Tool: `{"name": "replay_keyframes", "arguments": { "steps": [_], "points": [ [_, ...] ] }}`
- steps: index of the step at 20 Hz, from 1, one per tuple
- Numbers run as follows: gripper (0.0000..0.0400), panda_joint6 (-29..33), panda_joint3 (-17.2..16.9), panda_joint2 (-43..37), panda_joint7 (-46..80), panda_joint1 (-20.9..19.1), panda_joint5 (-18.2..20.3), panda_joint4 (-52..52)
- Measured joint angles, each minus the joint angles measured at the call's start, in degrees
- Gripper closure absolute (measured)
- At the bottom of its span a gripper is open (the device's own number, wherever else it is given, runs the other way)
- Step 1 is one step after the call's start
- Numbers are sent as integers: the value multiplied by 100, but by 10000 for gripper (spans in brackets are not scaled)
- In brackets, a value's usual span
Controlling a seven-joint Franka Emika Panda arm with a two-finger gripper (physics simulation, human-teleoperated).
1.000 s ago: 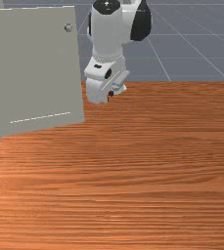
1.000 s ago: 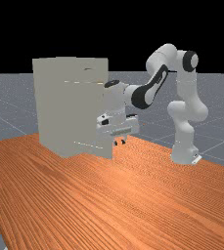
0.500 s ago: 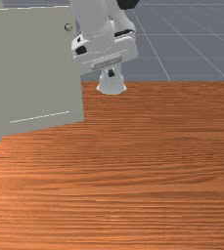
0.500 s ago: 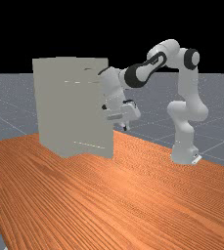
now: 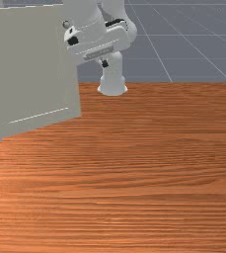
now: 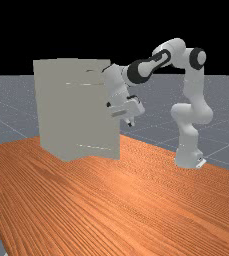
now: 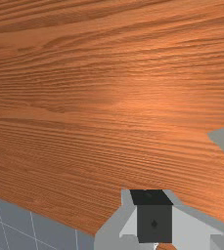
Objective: Close the cabinet door
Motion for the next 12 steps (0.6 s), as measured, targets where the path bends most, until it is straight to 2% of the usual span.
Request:
{"name": "replay_keyframes", "arguments": {
  "steps": [4,6,7,9,10,12],
  "points": [
    [400,21,-730,-51,-225,719,16,-58],
    [400,35,-988,-49,-280,915,4,-64],
    [400,20,-1276,-52,-297,955,-25,-46],
    [400,29,-1979,-90,-248,494,-151,-16],
    [400,64,-2172,-66,-227,318,-174,0],
    [400,142,-2195,56,-147,257,-177,97]
  ]
}}
